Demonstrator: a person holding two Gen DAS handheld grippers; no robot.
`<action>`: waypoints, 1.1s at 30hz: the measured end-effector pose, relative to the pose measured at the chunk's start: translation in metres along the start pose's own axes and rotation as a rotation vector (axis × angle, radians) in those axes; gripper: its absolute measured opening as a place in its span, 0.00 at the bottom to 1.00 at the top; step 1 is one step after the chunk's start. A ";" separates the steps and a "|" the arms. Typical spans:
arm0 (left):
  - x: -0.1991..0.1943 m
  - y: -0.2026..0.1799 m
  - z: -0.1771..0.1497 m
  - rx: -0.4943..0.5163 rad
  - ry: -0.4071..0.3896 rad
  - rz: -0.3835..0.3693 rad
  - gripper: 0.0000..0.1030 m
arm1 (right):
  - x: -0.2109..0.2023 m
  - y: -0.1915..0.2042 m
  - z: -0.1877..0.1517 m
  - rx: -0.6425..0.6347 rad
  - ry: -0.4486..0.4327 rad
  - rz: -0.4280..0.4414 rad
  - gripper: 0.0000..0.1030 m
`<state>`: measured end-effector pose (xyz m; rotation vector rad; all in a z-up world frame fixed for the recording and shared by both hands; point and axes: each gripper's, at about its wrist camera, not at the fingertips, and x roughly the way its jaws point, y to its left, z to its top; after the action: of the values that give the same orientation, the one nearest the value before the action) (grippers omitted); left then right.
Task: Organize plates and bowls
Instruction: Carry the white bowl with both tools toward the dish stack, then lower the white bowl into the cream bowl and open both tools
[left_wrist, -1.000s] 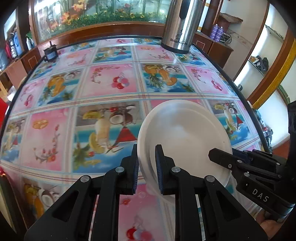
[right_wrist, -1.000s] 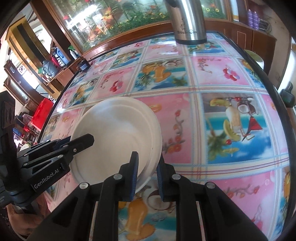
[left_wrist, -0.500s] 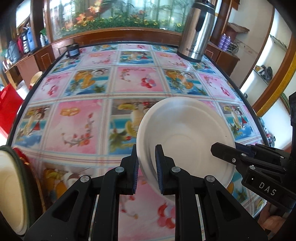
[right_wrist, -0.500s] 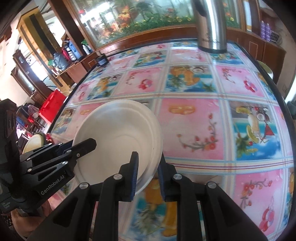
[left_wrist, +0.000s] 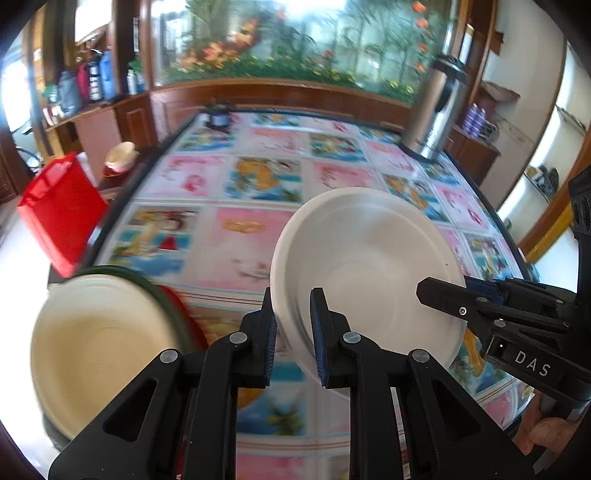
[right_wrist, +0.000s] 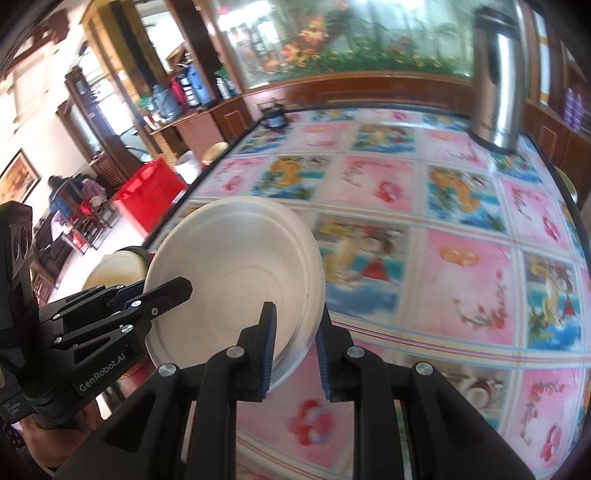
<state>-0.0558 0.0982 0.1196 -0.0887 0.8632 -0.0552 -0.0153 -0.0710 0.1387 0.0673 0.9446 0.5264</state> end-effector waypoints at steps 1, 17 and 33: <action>-0.006 0.009 -0.001 -0.010 -0.010 0.011 0.16 | 0.001 0.010 0.003 -0.017 -0.001 0.010 0.20; -0.047 0.130 -0.034 -0.172 -0.023 0.150 0.16 | 0.061 0.134 0.011 -0.209 0.081 0.140 0.20; -0.037 0.157 -0.055 -0.211 -0.001 0.175 0.16 | 0.089 0.164 0.003 -0.262 0.146 0.117 0.20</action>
<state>-0.1197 0.2548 0.0966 -0.2100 0.8709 0.2006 -0.0369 0.1136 0.1197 -0.1549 1.0103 0.7678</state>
